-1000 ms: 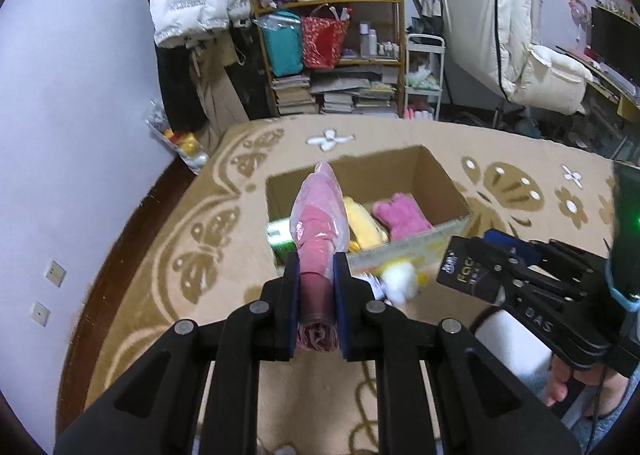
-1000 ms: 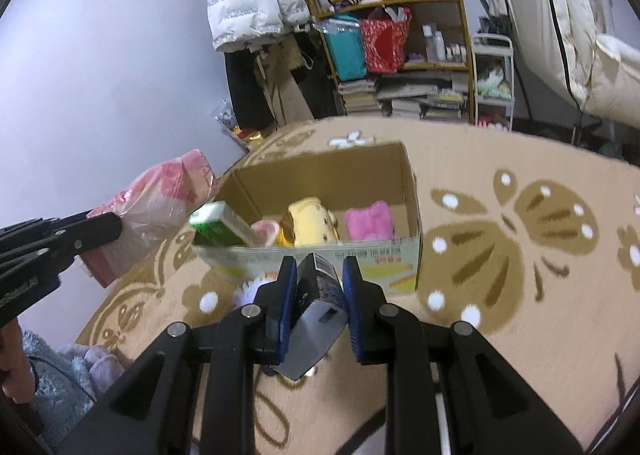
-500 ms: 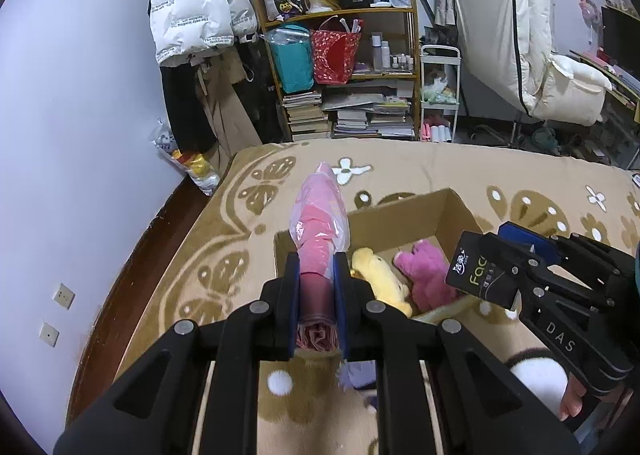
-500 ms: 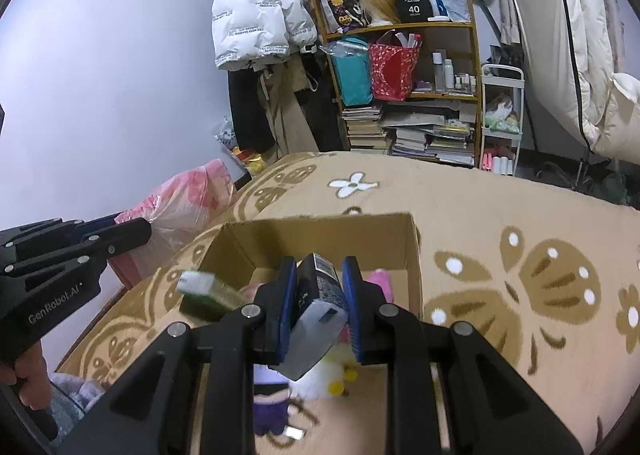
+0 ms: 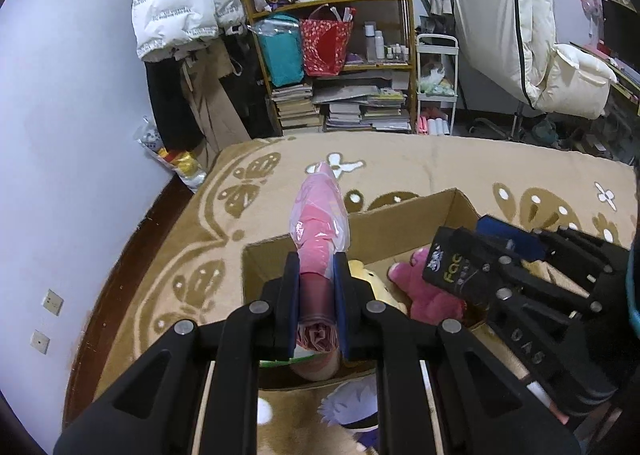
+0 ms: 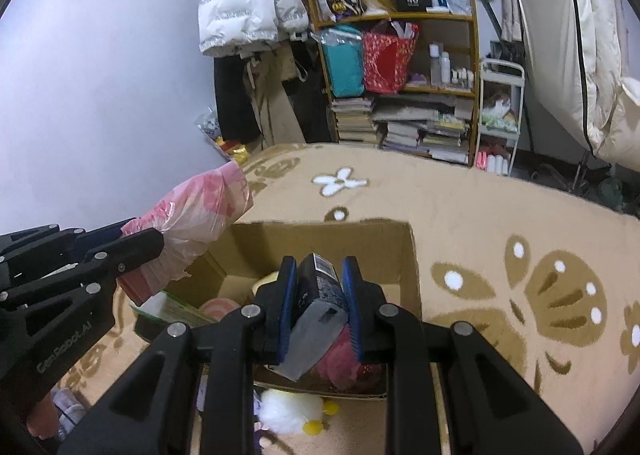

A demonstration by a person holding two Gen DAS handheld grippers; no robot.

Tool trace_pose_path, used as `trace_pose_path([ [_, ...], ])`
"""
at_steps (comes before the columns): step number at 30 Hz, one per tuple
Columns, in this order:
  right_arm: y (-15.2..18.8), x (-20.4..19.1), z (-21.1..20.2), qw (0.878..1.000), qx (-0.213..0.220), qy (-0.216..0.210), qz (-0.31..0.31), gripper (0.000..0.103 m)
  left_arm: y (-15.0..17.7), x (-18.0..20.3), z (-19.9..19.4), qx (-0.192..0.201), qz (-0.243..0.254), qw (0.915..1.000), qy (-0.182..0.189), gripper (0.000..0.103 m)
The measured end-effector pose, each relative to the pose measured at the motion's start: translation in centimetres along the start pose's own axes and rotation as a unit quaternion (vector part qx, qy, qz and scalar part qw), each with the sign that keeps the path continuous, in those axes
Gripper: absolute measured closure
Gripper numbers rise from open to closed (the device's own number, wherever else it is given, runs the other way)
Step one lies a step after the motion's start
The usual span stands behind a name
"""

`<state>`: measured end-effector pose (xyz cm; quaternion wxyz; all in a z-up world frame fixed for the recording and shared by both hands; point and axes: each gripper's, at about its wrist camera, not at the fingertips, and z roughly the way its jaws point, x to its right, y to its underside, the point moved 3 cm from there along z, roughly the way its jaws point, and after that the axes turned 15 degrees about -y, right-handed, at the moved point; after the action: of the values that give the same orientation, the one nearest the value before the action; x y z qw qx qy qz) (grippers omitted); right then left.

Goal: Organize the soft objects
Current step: 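Carry the pink packet into the box with the left tool while the right tool carries the black pack in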

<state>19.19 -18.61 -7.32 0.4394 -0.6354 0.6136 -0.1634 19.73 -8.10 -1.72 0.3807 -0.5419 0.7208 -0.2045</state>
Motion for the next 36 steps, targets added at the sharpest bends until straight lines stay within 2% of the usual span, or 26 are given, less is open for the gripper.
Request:
trace_pose_path([
  [7, 1.2, 1.4, 1.8, 0.999, -0.022, 0.001, 0.026, 0.078, 0.9, 1.4, 2.2, -0.023, 0.002, 0.9997, 0.011, 0.089],
  [18, 2.0, 2.7, 2.4, 0.998, -0.033, 0.002, 0.051, 0.078, 1.1, 2.3, 1.9, -0.009, 0.011, 0.9995, 0.028, 0.089],
  [26, 2.2, 3.4, 2.3, 0.997, -0.036, -0.005, 0.074, 0.077, 1.4, 3.0, 2.0, -0.005, 0.02, 0.9996, 0.021, 0.088],
  [33, 2.4, 3.4, 2.4, 0.996, -0.041, -0.007, 0.076, 0.077, 1.6, 2.4, 2.4, -0.018, 0.009, 0.9995, 0.023, 0.082],
  [36, 2.4, 3.2, 2.3, 0.996, -0.043, -0.012, 0.076, 0.075, 1.7, 2.0, 2.6, -0.018, 0.005, 0.9998, 0.011, 0.08],
])
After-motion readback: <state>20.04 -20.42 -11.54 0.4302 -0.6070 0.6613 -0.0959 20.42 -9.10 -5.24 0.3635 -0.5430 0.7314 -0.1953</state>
